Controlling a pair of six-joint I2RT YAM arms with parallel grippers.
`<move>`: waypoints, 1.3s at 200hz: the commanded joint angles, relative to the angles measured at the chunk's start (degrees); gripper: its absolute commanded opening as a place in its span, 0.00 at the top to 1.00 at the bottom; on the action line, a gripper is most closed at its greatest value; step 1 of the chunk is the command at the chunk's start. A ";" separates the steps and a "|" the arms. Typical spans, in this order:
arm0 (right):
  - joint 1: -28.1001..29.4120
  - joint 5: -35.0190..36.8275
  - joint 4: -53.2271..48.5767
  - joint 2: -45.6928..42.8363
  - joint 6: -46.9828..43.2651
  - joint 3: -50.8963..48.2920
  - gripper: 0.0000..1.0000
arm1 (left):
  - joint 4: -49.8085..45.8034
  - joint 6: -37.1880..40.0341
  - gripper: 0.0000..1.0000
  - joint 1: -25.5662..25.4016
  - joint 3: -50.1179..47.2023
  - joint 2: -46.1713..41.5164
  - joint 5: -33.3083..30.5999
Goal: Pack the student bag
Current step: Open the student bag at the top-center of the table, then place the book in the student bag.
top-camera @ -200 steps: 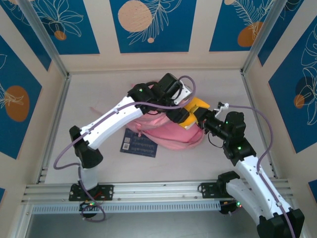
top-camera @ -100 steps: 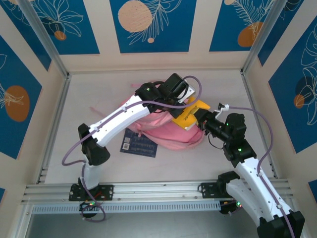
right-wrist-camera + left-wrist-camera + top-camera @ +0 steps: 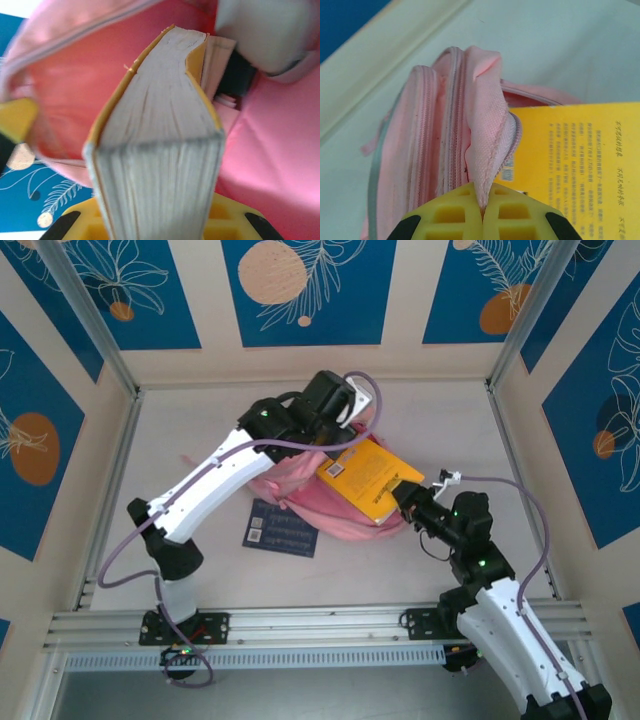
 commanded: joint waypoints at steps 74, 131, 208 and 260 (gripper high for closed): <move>4.48 4.66 15.01 3.77 -0.22 0.00 1.00 | 5.78 0.01 1.00 1.93 1.38 -4.18 -1.66; 10.65 8.65 21.54 12.95 -1.97 3.32 1.00 | 5.85 -0.34 1.00 2.28 1.39 -3.87 -0.81; 16.79 21.13 24.18 31.70 0.24 9.72 1.00 | 6.17 -1.78 1.00 2.63 3.55 -3.93 1.56; 19.97 29.55 23.93 47.47 5.00 16.45 1.00 | 6.47 -3.57 1.00 2.63 6.14 -2.92 4.58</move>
